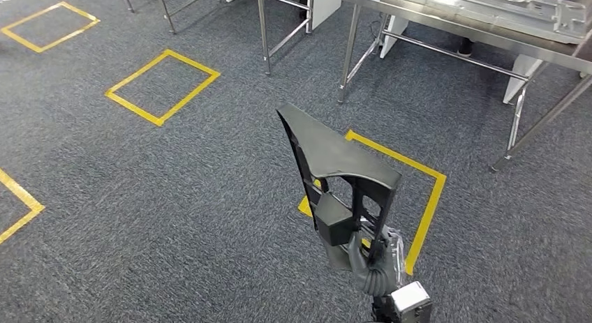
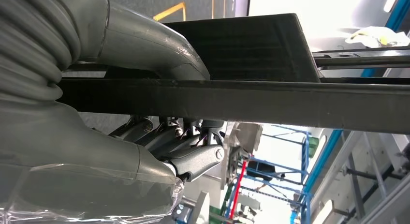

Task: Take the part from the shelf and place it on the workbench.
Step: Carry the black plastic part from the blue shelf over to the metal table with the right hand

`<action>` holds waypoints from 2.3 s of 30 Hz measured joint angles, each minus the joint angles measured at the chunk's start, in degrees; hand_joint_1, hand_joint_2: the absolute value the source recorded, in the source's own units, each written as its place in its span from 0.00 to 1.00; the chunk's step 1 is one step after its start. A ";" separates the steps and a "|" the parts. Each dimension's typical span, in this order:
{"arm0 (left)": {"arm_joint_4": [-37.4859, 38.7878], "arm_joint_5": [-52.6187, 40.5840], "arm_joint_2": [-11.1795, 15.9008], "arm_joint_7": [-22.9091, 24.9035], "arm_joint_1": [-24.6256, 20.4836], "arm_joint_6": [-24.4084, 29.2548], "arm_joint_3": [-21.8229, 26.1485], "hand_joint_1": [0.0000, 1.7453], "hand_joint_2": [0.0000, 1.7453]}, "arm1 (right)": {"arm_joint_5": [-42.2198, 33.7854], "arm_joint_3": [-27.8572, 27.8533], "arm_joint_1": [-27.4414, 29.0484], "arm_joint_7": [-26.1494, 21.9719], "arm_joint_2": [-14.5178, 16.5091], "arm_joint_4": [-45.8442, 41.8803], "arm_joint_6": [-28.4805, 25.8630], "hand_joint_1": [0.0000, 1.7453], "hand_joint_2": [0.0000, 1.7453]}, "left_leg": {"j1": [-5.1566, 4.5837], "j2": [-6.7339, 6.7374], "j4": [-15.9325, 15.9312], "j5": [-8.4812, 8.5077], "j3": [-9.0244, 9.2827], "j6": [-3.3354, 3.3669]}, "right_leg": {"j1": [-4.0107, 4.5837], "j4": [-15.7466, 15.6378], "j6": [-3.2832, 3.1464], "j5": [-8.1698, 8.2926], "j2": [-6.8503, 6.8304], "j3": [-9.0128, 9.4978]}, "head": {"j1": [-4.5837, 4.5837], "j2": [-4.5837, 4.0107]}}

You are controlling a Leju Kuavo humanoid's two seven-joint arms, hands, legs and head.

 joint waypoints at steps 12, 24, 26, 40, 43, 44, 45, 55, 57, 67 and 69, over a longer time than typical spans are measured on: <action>0.00 0.58 -3.64 -0.37 -0.65 9.84 1.50 0.00 0.00 | -1.23 8.87 -6.81 -0.05 1.66 10.16 1.60 1.00 1.00 | -0.27 9.70 -1.35 0.58 0.69 1.79 | -0.14 6.88 2.34 -2.27 -9.28 -3.24 | 0.20 -0.01; 0.00 -0.65 -4.16 -0.51 -0.04 10.84 1.92 0.00 0.00 | -4.30 12.48 -7.92 -0.10 0.87 11.50 -2.04 1.00 1.00 | -0.40 6.02 15.44 -7.86 -6.41 -0.59 | 0.37 -0.92 -1.43 0.30 -5.66 0.21 | 0.16 -0.01; -0.01 -0.46 -4.17 -1.41 0.15 9.47 2.05 0.00 0.00 | -5.29 12.28 -7.40 -0.09 0.04 11.23 -1.88 1.00 1.00 | -0.39 5.67 12.68 -4.78 -5.65 -0.37 | 0.38 -0.68 -1.36 0.26 -3.88 0.25 | 0.15 -0.01; -0.06 -7.17 -0.68 -2.20 0.72 -4.85 1.01 0.00 0.00 | -4.23 -0.10 -0.49 1.14 -3.16 2.59 -2.60 1.00 1.00 | -0.24 7.55 -0.85 0.75 -0.25 2.38 | -0.21 15.47 2.52 -6.77 -6.92 -8.03 | 0.23 -0.01; -0.07 -8.58 0.31 -2.29 0.50 -8.01 -0.29 0.00 0.00 | -1.21 -4.16 3.51 2.72 -2.87 -1.11 -4.63 1.00 1.00 | -0.34 8.55 -0.82 0.10 0.26 1.71 | -0.18 5.24 2.18 -2.05 -8.03 -2.31 | 0.23 -0.01; -0.07 -8.79 0.55 -2.36 0.32 -8.82 -0.55 0.00 0.00 | -0.18 -5.28 4.34 3.49 -2.61 -2.17 -5.02 1.00 1.00 | -0.45 8.87 -0.81 -0.15 0.43 1.40 | -0.01 1.98 1.84 -1.15 -8.40 -0.47 | 0.23 -0.01; -0.07 -8.97 0.75 -2.42 0.12 -9.47 -0.81 0.00 0.00 | 0.73 -6.28 4.98 4.21 -2.29 -3.11 -5.35 1.00 1.00 | -0.56 9.15 -0.81 -0.36 0.58 1.10 | 0.18 0.10 1.44 -0.92 -8.66 0.61 | 0.23 -0.01; -0.07 -10.25 1.96 -2.34 -0.16 -11.01 -2.07 0.00 0.00 | 4.55 -10.37 6.63 7.24 -0.27 -6.20 -6.51 1.00 1.00 | -0.41 6.05 16.20 -6.60 -8.21 -0.57 | 0.22 -1.18 -1.35 -2.27 -6.73 3.08 | 0.15 -0.01; -0.07 -10.25 2.15 -2.33 -0.03 -11.02 -2.14 0.00 0.00 | 4.55 -10.61 6.69 7.25 -0.14 -6.25 -6.50 1.00 1.00 | -0.42 5.99 11.24 -1.91 -7.02 -0.23 | 0.27 -1.17 -1.19 -3.06 -6.11 4.23 | 0.15 -0.01; -0.07 -12.13 2.39 -2.37 -0.17 -12.06 -3.04 0.00 0.00 | 8.59 -11.82 5.52 8.08 -0.65 -8.04 -11.39 1.00 1.00 | -0.56 5.67 -0.93 1.36 -0.63 2.61 | 0.09 7.21 1.92 -7.58 -6.51 1.35 | 0.19 -0.01; -0.07 -13.09 1.92 -2.62 -0.11 -11.46 -3.50 0.00 0.00 | 9.56 -12.45 5.06 8.93 -1.15 -8.99 -13.26 1.00 1.00 | -0.58 5.71 -0.94 0.88 -0.24 2.78 | -0.14 13.85 2.32 -9.71 -6.71 -3.41 | 0.19 -0.01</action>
